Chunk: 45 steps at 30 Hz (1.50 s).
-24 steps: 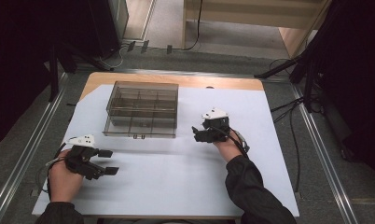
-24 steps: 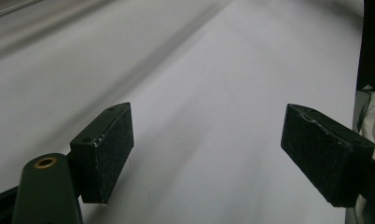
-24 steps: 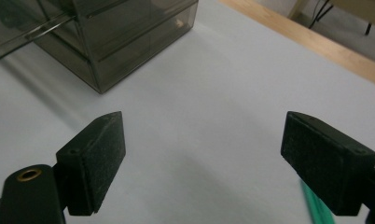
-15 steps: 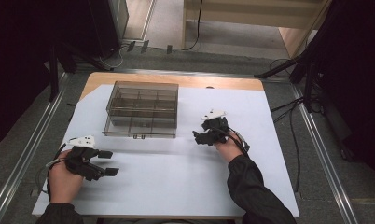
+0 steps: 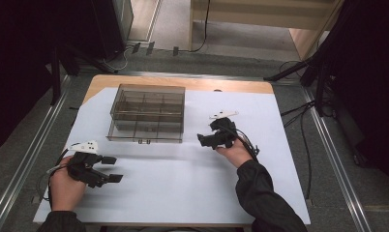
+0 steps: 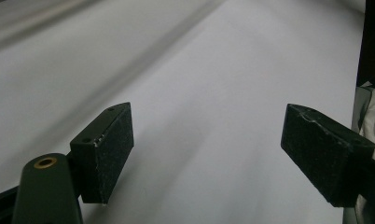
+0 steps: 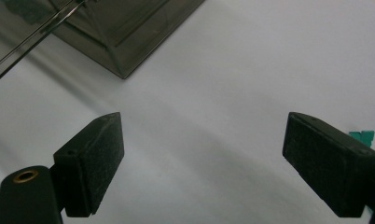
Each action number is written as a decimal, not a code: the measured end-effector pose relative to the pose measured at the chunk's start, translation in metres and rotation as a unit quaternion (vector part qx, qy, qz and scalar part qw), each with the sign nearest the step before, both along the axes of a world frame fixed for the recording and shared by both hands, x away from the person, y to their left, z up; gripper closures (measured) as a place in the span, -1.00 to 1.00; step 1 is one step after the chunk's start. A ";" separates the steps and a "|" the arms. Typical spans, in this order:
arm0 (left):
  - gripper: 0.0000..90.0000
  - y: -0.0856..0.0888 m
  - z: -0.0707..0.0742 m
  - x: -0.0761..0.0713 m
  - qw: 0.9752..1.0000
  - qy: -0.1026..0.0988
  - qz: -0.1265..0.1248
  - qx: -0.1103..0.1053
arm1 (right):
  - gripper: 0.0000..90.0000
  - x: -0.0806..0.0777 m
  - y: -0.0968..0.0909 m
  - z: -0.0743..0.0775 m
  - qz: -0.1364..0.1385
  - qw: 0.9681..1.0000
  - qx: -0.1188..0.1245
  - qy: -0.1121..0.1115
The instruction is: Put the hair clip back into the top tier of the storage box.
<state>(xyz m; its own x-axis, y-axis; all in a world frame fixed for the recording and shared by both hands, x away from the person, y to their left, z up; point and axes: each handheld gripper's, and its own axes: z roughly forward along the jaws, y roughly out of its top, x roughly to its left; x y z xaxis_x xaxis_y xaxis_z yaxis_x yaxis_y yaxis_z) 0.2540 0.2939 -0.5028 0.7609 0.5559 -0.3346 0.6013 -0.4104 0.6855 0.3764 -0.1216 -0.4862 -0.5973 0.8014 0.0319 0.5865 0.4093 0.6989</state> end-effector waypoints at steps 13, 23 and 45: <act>-0.60 0.000 0.000 -0.001 1.000 -0.002 0.000 0.001 | -0.54 -0.001 -0.005 0.011 0.044 0.999 0.016 0.011; -0.60 0.000 0.000 -0.001 1.000 -0.002 0.001 0.001 | -0.04 0.000 -0.009 0.019 0.063 0.998 0.008 -0.003; -0.60 -0.001 0.000 0.000 1.000 0.001 -0.004 0.006 | -0.03 0.005 -0.012 0.016 0.070 0.997 0.005 0.027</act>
